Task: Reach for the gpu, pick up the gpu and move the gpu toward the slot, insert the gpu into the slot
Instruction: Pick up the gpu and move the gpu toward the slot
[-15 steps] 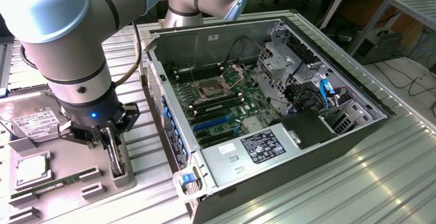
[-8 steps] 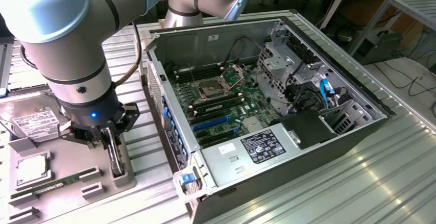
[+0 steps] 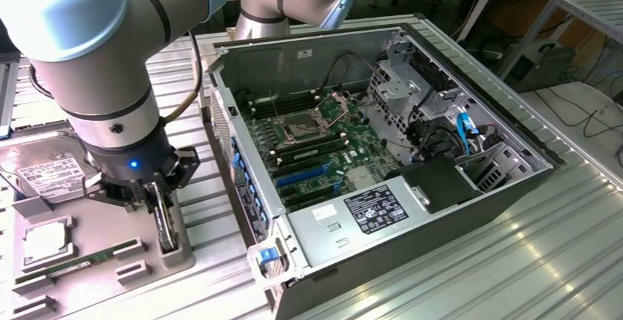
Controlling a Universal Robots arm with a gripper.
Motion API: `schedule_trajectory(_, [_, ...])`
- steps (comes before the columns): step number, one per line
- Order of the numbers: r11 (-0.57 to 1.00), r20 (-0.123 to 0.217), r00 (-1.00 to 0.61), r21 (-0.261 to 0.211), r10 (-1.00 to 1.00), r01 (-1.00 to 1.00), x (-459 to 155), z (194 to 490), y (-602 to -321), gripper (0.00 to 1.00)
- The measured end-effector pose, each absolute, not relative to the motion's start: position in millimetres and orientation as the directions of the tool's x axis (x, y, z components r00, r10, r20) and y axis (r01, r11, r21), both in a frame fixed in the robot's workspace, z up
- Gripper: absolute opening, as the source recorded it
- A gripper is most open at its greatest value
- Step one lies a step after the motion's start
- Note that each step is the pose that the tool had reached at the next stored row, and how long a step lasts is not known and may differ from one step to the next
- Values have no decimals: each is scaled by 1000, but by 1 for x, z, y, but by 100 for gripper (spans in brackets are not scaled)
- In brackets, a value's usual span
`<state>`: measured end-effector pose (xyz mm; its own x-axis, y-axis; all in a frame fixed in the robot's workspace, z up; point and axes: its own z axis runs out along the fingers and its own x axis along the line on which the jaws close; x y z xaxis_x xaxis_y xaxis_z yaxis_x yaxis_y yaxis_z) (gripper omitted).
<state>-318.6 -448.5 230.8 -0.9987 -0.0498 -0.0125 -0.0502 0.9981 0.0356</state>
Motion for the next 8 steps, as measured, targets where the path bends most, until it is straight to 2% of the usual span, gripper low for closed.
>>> schedule_trajectory(8, [998,-13,-999,35,-50,-50,-319,237,-449,28])
